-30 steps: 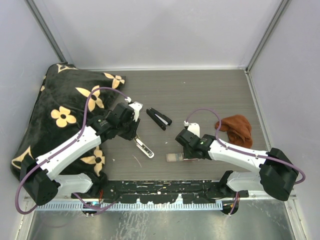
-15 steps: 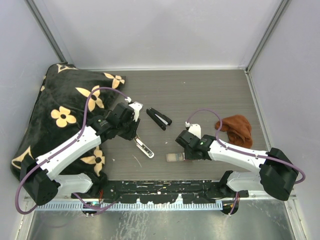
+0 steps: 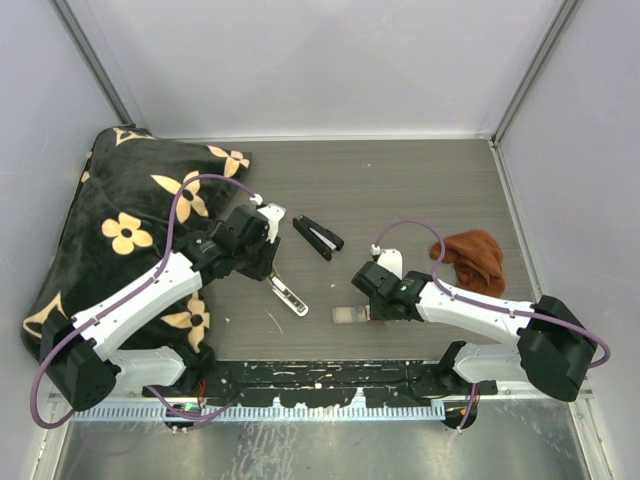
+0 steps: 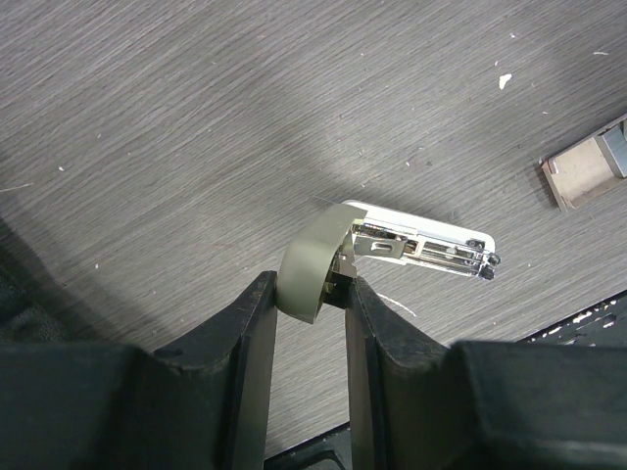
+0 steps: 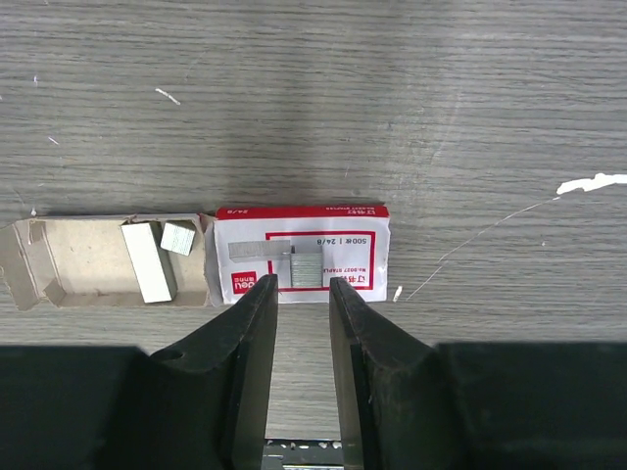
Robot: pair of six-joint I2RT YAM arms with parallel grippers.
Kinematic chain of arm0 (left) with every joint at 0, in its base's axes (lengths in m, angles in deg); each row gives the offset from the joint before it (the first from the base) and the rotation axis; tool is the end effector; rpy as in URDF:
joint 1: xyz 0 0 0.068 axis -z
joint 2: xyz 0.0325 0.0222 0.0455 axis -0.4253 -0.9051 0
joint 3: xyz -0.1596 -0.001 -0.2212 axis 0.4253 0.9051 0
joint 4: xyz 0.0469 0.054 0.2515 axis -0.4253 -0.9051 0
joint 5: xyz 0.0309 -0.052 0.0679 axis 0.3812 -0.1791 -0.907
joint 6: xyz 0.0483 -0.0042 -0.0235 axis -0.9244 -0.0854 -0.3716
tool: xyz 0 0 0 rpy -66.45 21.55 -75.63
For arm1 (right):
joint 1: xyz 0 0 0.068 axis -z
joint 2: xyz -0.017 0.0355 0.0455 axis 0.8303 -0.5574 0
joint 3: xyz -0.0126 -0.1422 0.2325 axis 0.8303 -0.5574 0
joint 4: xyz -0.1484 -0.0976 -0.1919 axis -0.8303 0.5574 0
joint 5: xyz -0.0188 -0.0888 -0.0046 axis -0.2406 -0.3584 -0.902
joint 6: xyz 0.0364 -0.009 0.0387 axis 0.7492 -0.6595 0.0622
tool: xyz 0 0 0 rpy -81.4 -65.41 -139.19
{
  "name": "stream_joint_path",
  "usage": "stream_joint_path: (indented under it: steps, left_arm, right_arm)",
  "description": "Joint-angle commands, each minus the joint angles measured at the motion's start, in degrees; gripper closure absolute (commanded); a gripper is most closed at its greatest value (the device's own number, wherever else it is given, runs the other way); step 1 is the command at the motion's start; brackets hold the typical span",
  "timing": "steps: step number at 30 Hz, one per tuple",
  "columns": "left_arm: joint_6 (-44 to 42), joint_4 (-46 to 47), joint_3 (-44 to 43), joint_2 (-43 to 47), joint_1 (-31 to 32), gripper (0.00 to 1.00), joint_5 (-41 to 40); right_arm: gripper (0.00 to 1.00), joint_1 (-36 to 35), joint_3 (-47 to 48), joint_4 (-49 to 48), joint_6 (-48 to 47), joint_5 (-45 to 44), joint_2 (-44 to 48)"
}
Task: Load the staples into the stapler
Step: Pick up the staple from the staple box.
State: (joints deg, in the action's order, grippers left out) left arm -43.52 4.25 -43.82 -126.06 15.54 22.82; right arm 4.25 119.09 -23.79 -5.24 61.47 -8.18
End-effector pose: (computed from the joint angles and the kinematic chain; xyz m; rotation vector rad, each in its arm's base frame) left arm 0.1867 -0.1563 0.2873 0.6097 2.4359 -0.2610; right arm 0.1345 0.1515 0.1755 -0.0925 2.6589 0.0171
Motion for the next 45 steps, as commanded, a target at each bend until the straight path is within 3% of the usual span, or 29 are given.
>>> stream_joint_path:
  steps: [1, 23, 29, 34, 38, 45]
  left_arm:
    - [-0.6, 3.3, -0.2, 0.9, -0.1, 1.00, 0.1]
    - [-0.7, 3.3, -0.4, 0.9, -0.1, 1.00, 0.0]
    - [-0.7, 3.3, -0.4, 0.4, -0.1, 1.00, 0.3]
    - [-0.8, 3.2, -0.7, -0.5, 0.0, 1.00, 1.9]
    - [-0.6, 3.3, -0.7, -1.4, -0.1, 1.00, 3.4]
    - [-0.2, 3.0, -0.9, -2.5, -0.1, 1.00, 5.4]
  right_arm:
    - [0.67, 0.6, -0.2, -1.7, 0.6, -1.4, -0.2]
    - [0.77, 1.2, -1.2, -2.9, 0.0, -0.9, -0.3]
    - [0.78, 1.2, 1.1, -1.2, -4.7, 0.5, 2.8]
    - [0.78, 1.1, 1.4, -4.0, -12.4, 6.6, 8.3]
    - [0.79, 0.7, 2.7, -6.5, -17.2, 16.6, 10.5]
    - [0.79, -3.8, 3.9, -13.4, -21.3, 28.2, 12.5]
